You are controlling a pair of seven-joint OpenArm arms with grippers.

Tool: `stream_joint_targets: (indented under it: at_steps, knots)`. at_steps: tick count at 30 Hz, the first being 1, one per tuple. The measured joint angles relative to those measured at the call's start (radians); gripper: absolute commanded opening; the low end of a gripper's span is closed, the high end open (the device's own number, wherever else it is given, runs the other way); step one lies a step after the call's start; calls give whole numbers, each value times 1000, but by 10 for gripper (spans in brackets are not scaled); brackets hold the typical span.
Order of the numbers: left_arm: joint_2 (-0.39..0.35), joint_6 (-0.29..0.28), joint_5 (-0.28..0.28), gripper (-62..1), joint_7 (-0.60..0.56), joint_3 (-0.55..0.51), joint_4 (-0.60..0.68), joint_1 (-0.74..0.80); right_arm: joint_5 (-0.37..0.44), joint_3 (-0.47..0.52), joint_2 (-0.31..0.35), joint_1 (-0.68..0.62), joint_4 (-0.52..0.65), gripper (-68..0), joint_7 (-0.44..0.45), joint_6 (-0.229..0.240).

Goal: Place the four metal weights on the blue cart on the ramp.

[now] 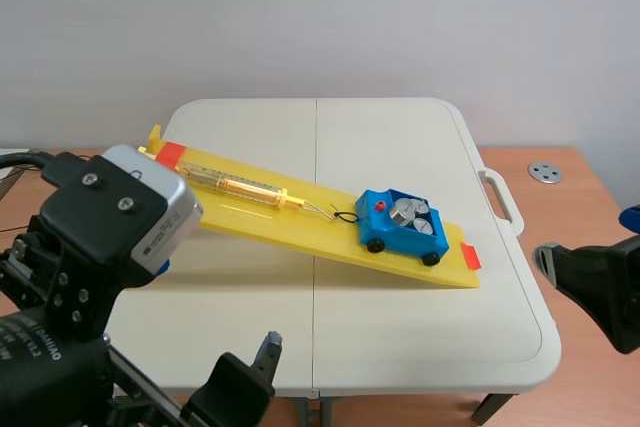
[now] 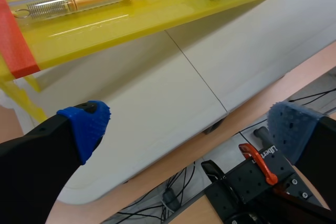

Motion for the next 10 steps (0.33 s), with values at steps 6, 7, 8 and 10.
stream_joint_targets:
  at_steps: [6,7,8,10]
  knots:
    - [0,22,0,14,-5,-1,0,2,2,0,-5,0,0,-14,10,-1]
    - [0,22,0,14,-7,-1,0,2,2,0,-5,0,0,-14,9,-1]
    - [0,22,0,14,-8,-1,0,2,2,0,-5,0,0,-14,9,0]
    - [0,22,0,14,-9,-1,0,1,2,0,-5,0,0,-14,9,0]
